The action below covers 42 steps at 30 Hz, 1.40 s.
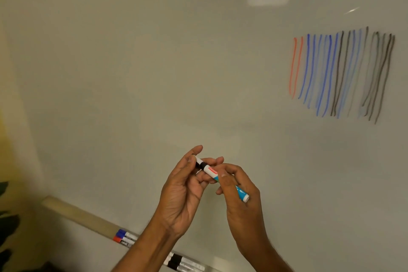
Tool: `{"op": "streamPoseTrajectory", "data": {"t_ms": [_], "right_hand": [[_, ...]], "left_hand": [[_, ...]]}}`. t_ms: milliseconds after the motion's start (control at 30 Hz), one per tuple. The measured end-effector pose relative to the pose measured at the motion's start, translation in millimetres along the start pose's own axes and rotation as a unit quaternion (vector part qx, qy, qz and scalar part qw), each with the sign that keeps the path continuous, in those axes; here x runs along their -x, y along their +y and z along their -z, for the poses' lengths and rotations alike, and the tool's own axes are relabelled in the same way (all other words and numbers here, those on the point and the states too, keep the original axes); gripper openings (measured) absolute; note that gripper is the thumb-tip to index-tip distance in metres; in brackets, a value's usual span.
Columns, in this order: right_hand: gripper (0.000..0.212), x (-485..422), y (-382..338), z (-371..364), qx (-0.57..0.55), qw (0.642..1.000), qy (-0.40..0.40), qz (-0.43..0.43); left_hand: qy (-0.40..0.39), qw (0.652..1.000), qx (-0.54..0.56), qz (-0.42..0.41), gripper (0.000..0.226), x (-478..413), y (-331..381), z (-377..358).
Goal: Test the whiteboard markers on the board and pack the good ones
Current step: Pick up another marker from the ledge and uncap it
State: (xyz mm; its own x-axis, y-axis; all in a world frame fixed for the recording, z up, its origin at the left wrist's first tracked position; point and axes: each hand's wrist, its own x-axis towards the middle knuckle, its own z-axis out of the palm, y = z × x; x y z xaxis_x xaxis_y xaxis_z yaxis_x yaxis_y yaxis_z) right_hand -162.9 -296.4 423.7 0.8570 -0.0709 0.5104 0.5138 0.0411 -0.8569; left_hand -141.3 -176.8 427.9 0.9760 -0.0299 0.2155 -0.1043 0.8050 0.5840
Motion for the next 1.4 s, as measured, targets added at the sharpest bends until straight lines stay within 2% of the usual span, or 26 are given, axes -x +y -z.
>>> {"op": "streamPoseTrajectory", "data": {"t_ms": [167,267,400,500,700,800,867,933,1000,1133,1200,1267,1400], "right_hand": [[0.024,8.5,16.9,-24.2,-0.021,0.999,-0.030,-0.007],[0.020,13.0,34.7,-39.4,-0.025,0.998,-0.047,-0.043],[0.027,23.9,56.3,-63.1,-0.030,0.991,-0.096,-0.083],[0.020,34.4,72.3,-77.1,-0.016,0.989,-0.116,-0.093],[0.013,57.1,114.1,-104.5,0.097,0.972,-0.183,-0.111],[0.025,69.7,143.5,-124.3,0.197,0.955,-0.209,-0.072],[0.024,79.9,167.7,-137.2,0.240,0.945,-0.221,-0.036],[0.025,91.1,188.7,-147.7,0.262,0.938,-0.226,-0.012],[0.025,102.3,205.8,-157.9,0.285,0.930,-0.231,0.018],[0.022,129.1,240.7,-179.2,0.321,0.909,-0.258,0.066],[0.023,145.0,261.1,-190.9,0.336,0.898,-0.273,0.077],[0.022,161.5,280.4,-202.9,0.347,0.889,-0.286,0.082],[0.022,189.8,313.9,-226.6,0.367,0.867,-0.330,0.061]], "left_hand": [[0.026,0.999,-0.011,-0.017,0.030,10.1,8.7,27.7],[0.055,0.998,-0.019,-0.019,0.031,16.6,15.7,52.0],[0.107,0.993,-0.045,-0.027,0.034,27.4,27.0,85.1],[0.139,0.988,-0.061,-0.034,0.034,37.1,36.6,111.3],[0.200,0.965,-0.162,-0.058,0.033,57.4,48.8,169.7],[0.216,0.940,-0.258,-0.053,0.034,67.8,48.5,207.3],[0.231,0.921,-0.310,-0.051,0.036,76.4,50.5,236.4],[0.253,0.891,-0.372,-0.060,0.036,86.8,54.6,266.9],[0.267,0.833,-0.480,-0.062,0.042,99.3,59.1,299.5],[0.261,0.648,-0.714,-0.038,0.052,134.5,68.2,368.4],[0.259,0.582,-0.771,-0.022,0.056,153.9,69.6,398.5],[0.259,0.548,-0.795,0.002,0.057,171.3,70.3,421.4],[0.264,0.524,-0.810,0.029,0.056,197.6,72.3,453.6]]}}
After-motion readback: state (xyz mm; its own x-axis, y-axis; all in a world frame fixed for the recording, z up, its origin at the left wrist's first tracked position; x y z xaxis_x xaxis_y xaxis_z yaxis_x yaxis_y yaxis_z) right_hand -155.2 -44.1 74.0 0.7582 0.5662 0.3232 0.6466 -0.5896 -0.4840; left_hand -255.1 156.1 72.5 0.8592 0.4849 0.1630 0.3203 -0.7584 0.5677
